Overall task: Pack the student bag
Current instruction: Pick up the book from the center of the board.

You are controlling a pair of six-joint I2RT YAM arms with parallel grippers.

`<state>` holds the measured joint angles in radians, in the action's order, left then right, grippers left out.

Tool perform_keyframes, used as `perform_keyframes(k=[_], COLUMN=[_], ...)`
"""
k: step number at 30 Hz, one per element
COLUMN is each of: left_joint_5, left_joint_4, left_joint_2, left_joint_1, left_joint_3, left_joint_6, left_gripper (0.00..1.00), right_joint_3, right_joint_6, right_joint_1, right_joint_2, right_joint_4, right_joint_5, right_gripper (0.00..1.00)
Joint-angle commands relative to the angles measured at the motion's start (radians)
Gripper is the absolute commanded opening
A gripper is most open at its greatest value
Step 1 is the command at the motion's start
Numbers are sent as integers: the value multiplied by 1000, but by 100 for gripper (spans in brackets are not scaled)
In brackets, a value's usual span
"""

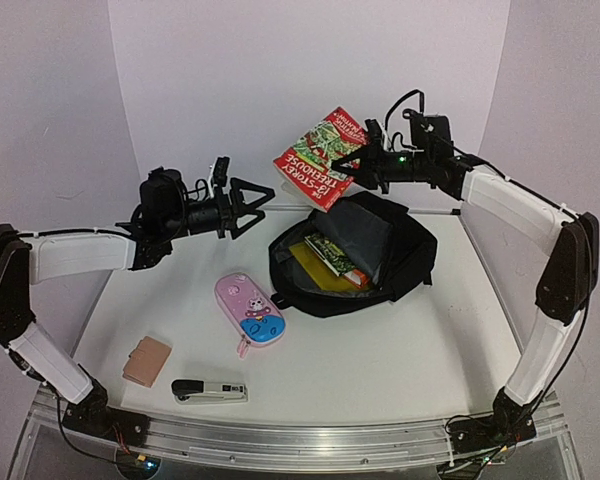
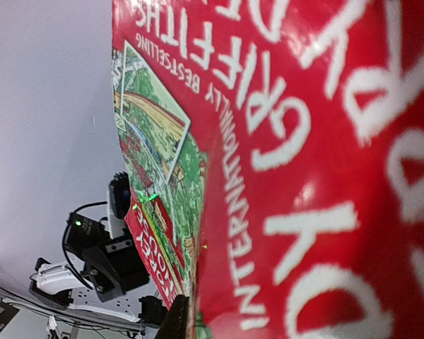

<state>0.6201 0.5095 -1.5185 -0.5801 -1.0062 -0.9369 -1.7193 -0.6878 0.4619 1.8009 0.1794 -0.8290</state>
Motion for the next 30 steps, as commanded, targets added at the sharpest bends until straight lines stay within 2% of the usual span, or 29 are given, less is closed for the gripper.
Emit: perform_keyframes(k=[1,6,14,16,20,23,24,27,30], left_joint_5=[30,21,18,-12,-74,-109,-119,-135,-136], left_joint_4=[145,219,344,352,456,540,560,588,572], left_joint_2=[-59,-121,-217,-225,-260,-285,-298,-326,-352], left_joint_1=[-61,-108,-120,-119,-119,-120,-119,-119,-124], left_joint_3=[-41,-80,-154,-163,-159,-146,-145,-157,-180], left_joint_6=[-35,-49,-125,-134,-192,-248,-263,-293,-307], left_gripper=[100,100,99,89,59,52,53,77,91], right_joint_3=[48,117,236,257,296,318,325,355,369], right_joint_6=[-137,-192,-255,-259,-256,-251,-251,-257,-262], right_joint_1=[9,9,23,30,38,39,39,43,45], right_joint_2=[-86,-90,-108,-114,-128,-137,-141,-148,-154], right_joint_4=[-248,-315,-433,-448,-470,-477,-483,-507,-527], right_joint_5=[-30,-33,-57,-62,-59,-48,-45,-39,-34], right_gripper=[0,0,4,5,5,6,6,6,6])
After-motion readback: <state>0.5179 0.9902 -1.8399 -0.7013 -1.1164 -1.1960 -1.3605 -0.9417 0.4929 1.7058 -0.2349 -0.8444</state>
